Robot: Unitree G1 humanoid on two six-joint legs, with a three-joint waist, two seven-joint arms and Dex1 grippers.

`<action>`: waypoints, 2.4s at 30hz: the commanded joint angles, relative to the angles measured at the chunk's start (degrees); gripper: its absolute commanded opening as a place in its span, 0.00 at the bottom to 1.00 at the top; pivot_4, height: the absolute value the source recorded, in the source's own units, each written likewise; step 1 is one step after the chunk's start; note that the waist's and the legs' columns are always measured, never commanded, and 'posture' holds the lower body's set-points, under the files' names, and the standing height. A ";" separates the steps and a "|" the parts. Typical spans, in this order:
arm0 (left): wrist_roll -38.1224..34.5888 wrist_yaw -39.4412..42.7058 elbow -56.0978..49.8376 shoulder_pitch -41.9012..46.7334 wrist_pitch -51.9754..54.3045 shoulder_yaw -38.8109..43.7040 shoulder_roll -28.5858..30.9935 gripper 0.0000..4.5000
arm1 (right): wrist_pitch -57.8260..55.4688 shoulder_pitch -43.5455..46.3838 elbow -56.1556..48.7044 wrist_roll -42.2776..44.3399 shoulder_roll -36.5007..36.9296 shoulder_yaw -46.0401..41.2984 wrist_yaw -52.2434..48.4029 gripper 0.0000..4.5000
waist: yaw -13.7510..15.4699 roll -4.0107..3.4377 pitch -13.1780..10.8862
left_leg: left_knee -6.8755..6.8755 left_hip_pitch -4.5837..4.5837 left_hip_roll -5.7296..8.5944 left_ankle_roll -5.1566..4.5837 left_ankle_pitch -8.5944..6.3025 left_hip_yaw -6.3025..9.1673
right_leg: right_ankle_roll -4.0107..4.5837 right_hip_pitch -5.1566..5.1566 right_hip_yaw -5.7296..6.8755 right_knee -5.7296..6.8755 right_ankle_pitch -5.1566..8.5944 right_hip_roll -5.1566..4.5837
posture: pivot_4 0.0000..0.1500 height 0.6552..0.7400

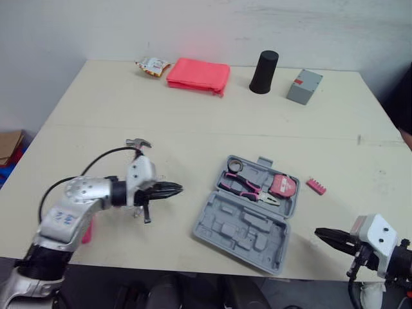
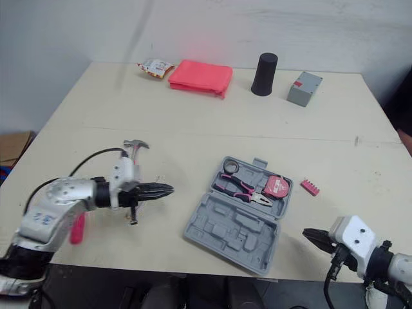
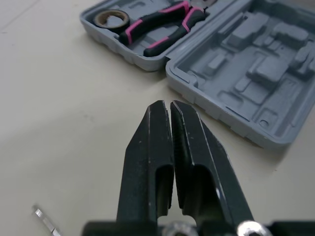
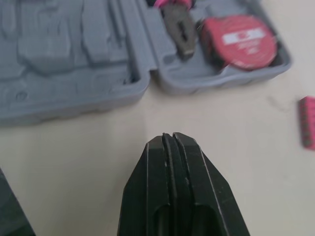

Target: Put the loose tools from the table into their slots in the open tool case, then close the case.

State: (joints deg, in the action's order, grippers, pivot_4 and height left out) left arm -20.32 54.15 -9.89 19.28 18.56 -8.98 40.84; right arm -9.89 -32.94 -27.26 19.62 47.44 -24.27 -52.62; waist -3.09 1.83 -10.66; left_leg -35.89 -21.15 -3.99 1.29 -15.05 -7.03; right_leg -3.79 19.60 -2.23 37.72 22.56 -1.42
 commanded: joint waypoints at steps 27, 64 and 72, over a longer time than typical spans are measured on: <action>14.62 -4.82 6.76 3.82 -1.69 -7.66 -14.69 0.01 | -2.06 21.79 2.21 -15.49 -5.60 21.16 8.25 0.00 | -0.21 0.00 0.01 | -0.16 -0.04 -0.09 0.06 0.02 -0.01 | -0.04 0.03 0.01 0.13 0.01 0.03 | 1.00 1.00; 10.65 1.74 -8.29 -5.63 3.66 1.80 0.22 0.01 | -3.51 25.43 4.19 -8.95 -1.27 12.21 0.64 0.00 | 1.17 -0.07 -0.04 | -0.08 -0.18 -0.06 -0.15 -0.20 0.03 | -0.01 0.04 0.11 -0.14 0.02 -0.10 | 1.00 1.00; -2.89 6.98 -9.95 -15.58 3.68 27.27 8.06 0.12 | 6.10 12.76 13.18 -0.18 0.99 -12.98 -9.40 0.18 | 1.22 -0.13 -0.10 | 0.02 -0.18 -0.15 -0.10 -0.32 0.06 | 0.04 -0.02 0.15 -0.36 0.08 -0.02 | 1.00 1.00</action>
State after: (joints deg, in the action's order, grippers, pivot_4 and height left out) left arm -19.57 59.77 -21.13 4.90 24.04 10.78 48.38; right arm -6.11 -18.88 -16.24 17.99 48.37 -32.35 -60.57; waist -1.88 1.70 -10.76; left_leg -35.86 -21.33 -4.13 1.18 -15.38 -7.00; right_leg -3.75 19.59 -2.08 37.34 22.64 -1.46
